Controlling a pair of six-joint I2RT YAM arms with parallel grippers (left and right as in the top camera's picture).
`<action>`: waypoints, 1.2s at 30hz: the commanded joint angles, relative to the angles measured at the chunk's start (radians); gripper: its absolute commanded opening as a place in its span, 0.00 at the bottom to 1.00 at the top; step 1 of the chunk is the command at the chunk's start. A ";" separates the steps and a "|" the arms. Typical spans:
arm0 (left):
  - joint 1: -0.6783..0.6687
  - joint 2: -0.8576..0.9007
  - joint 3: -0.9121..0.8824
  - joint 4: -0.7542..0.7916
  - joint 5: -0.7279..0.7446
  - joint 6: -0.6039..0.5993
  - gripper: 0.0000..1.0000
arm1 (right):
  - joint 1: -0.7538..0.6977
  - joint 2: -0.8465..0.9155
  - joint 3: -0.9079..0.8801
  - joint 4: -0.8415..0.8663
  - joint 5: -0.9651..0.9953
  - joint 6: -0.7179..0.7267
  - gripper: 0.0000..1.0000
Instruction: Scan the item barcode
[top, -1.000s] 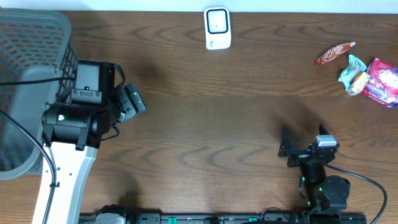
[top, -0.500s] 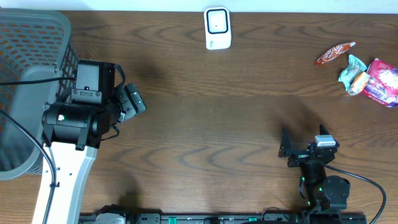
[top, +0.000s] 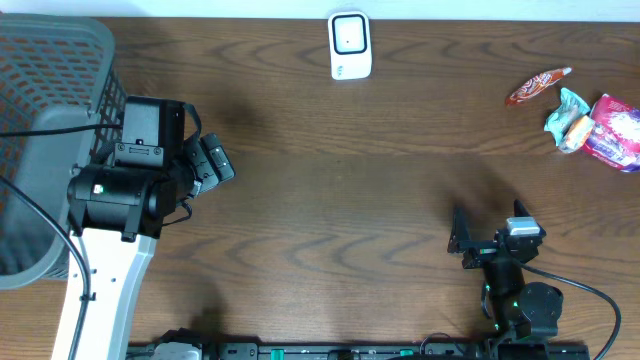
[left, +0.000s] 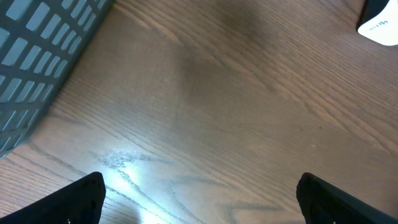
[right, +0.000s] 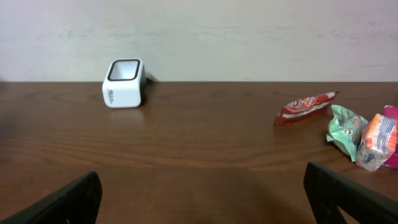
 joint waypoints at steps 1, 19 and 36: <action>0.004 -0.005 0.010 0.000 -0.013 -0.005 0.98 | 0.005 -0.007 -0.002 -0.005 0.012 -0.003 0.99; 0.004 -0.005 0.010 0.000 -0.013 -0.005 0.98 | 0.005 -0.007 -0.002 -0.005 0.012 -0.003 0.99; 0.004 -0.024 -0.076 -0.011 -0.013 0.007 0.98 | 0.005 -0.007 -0.002 -0.005 0.012 -0.003 0.99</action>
